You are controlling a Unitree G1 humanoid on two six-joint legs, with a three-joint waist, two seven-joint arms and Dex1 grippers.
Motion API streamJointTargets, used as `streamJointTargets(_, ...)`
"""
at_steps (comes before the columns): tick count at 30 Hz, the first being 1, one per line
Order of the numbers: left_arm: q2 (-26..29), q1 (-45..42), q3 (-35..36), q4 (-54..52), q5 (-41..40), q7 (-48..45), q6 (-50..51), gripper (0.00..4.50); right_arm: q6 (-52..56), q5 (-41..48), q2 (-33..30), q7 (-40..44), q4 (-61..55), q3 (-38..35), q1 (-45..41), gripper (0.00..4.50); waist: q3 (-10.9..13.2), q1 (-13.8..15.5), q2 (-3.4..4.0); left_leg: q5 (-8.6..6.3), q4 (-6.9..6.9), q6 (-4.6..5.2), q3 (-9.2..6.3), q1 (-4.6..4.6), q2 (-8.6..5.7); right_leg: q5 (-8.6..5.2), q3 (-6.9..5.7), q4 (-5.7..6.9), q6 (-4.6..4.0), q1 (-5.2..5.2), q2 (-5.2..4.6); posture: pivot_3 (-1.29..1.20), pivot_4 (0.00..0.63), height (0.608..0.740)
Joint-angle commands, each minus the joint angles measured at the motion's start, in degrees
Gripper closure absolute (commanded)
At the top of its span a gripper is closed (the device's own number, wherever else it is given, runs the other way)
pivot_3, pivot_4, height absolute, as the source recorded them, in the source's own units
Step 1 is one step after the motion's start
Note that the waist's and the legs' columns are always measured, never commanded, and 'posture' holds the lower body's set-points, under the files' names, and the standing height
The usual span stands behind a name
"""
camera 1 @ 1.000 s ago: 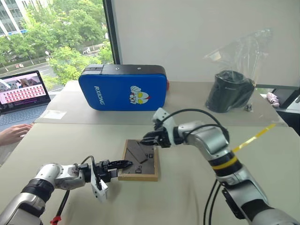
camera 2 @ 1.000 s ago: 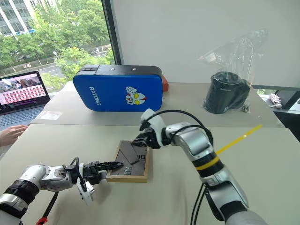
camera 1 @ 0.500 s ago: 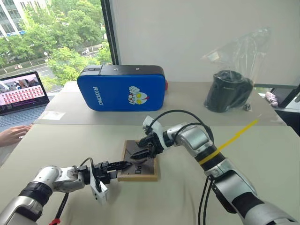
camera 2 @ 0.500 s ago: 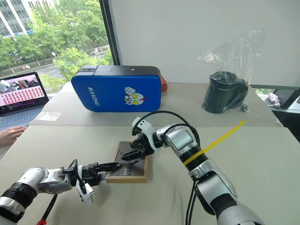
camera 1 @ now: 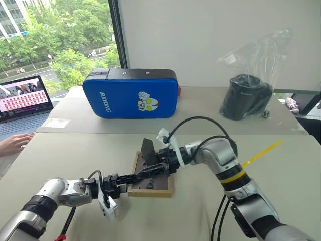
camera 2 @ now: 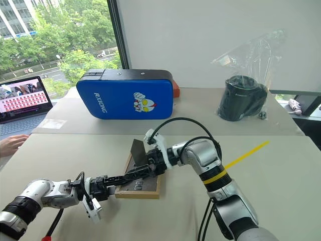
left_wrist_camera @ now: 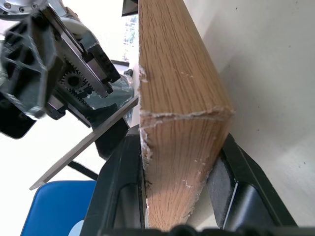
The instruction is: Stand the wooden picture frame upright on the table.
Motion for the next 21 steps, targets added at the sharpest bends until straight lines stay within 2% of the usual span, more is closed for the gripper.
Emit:
streamJointTargets(1,-0.2,1.5,-3.2,1.7,1.7,-2.2,-0.2,3.32,-2.5,-1.3,-1.8,-1.3,-0.4,-1.0,0.8,0.07,0.0,0.0,0.00,0.00,0.00,0.00,0.00,0.01,0.00,0.00,0.00,0.00,0.00,0.00,0.00,0.00,0.150,0.740)
streamJointTargets(7,-0.5,0.7,-3.5,2.3,1.6,-2.2,-0.2,3.32,-5.4,-2.4,-10.6,-1.8,-0.6,-6.8,3.4,0.07,0.0,0.2,0.00,0.00,0.01,0.00,0.00,0.00,-0.01,0.00,0.00,-0.01,0.00,0.02,-0.02,0.00,0.150,0.740)
streamJointTargets(10,-0.4,0.6,-3.6,2.6,1.6,-2.1,-0.3,3.32,-12.0,-4.4,-16.7,-0.8,-4.7,-9.1,6.8,0.07,0.0,0.5,-0.01,0.00,0.01,0.00,0.00,-0.02,-0.03,0.00,0.00,-0.07,0.01,0.04,-0.05,0.00,0.150,0.740)
streamJointTargets(14,-0.2,0.4,-3.6,3.4,1.3,-1.9,-0.7,3.32,-34.9,-12.3,-25.3,1.1,-18.4,-9.6,19.7,0.07,0.0,0.7,0.00,0.00,-0.14,0.01,0.01,0.01,-0.03,-0.07,0.00,-0.12,0.09,0.04,-0.06,0.00,0.150,0.740)
streamJointTargets(16,-0.1,0.2,-3.6,3.9,0.9,-1.9,-0.9,3.32,-56.5,-25.6,-30.0,-1.1,-21.2,-3.5,26.5,0.07,0.0,0.7,0.00,0.00,-0.21,0.00,0.01,0.04,-0.03,-0.08,0.00,-0.17,0.12,0.06,-0.06,0.00,0.150,0.740)
streamJointTargets(19,-0.1,-0.2,-3.3,4.5,-0.3,-2.2,-1.3,3.32,-70.7,-32.4,-30.0,-3.8,-21.8,-0.3,31.1,0.07,0.0,0.3,-0.09,0.05,-0.20,-0.08,0.10,0.11,-0.02,-0.10,0.02,-0.20,0.15,0.11,-0.08,0.00,0.150,0.740)
streamJointTargets(21,-0.1,-0.6,-3.1,4.8,-1.7,-2.5,-2.1,3.32,-80.5,-40.5,-27.1,-11.3,-21.9,1.7,32.4,0.07,0.1,-0.1,-0.17,0.17,-0.20,-0.30,0.13,0.11,-0.03,-0.06,0.06,-0.18,0.19,0.12,-0.10,0.00,0.150,0.740)
